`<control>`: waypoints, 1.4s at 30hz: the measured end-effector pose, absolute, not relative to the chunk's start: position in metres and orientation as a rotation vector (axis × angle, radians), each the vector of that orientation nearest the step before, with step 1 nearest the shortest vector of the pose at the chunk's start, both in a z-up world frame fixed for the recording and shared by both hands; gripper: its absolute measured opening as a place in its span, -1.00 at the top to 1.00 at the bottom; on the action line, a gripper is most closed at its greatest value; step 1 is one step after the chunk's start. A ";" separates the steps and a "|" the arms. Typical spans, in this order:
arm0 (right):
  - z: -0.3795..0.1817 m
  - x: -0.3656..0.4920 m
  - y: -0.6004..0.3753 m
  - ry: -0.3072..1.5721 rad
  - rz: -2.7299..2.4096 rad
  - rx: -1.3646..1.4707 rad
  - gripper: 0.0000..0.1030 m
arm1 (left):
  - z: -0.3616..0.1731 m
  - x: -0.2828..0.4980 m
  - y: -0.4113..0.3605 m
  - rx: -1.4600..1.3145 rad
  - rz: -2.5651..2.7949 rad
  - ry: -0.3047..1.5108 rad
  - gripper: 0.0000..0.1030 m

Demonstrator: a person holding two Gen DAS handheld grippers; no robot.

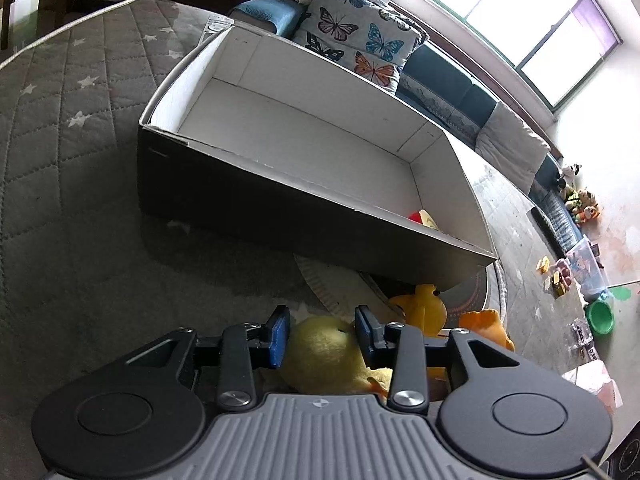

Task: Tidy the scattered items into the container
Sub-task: 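Bring both grippers to the yellow plush chick and close on it, then lift the plush chick over the box rim, lower inside, open grippers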

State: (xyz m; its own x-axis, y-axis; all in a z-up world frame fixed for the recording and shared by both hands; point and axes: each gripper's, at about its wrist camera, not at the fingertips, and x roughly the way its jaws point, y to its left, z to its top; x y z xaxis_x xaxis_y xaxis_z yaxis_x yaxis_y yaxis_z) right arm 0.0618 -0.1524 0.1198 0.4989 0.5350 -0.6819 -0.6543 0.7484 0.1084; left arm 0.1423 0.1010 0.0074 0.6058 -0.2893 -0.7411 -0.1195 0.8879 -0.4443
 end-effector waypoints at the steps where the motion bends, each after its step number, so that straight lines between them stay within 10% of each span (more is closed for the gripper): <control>1: 0.120 0.061 -0.153 0.761 0.724 -0.171 -0.18 | 0.008 0.142 0.101 -0.484 -0.103 0.924 0.24; 42: 0.208 0.125 -0.158 0.457 0.645 -0.233 -0.15 | 0.097 0.205 0.081 -0.422 -0.167 0.670 0.34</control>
